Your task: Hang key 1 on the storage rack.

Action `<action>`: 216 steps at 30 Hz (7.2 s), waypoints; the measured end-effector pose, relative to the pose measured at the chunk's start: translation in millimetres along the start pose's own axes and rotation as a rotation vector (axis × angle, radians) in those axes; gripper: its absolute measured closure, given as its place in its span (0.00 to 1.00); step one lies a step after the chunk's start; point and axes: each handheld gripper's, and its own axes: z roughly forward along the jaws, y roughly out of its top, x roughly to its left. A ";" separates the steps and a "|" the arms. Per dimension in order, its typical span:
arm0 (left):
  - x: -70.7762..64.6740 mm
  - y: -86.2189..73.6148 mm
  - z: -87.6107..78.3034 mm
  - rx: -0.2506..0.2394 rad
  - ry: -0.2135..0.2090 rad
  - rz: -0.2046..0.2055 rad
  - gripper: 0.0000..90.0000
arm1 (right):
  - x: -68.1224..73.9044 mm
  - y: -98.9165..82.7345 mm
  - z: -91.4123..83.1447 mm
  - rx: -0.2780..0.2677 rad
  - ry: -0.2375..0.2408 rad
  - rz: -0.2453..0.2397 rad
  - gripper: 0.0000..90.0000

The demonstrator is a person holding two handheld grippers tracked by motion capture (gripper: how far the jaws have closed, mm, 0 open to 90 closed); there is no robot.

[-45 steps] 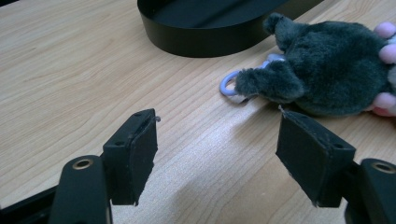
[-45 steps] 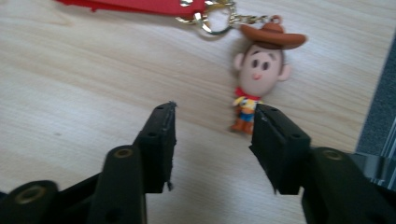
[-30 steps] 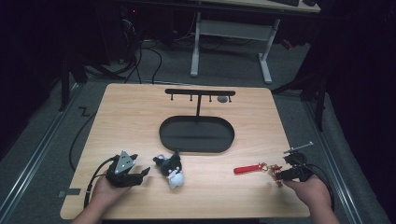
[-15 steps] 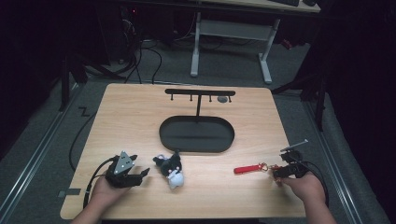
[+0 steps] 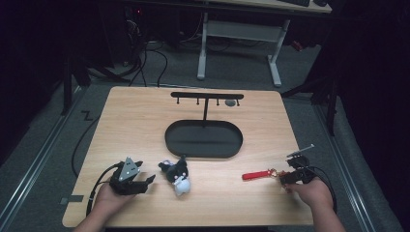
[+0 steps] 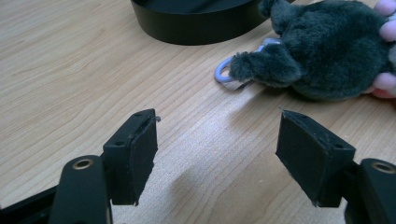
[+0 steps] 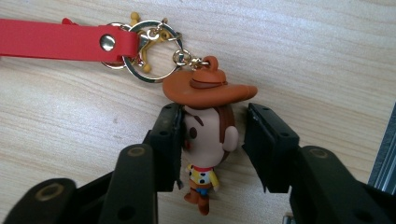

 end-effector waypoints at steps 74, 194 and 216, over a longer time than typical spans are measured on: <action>1.2 -0.3 -3.7 -0.017 -0.009 -0.012 0.32 | 108.2 85.4 -154.6 -0.075 -0.025 -0.221 0.75; 5.4 -2.4 -1.3 -0.004 -0.030 -0.023 0.28 | 121.3 187.0 -76.9 -0.139 0.026 -0.130 0.51; -16.9 9.6 -0.7 -0.006 -0.068 0.017 0.33 | 119.8 41.4 -38.3 -0.393 -0.005 -0.192 0.39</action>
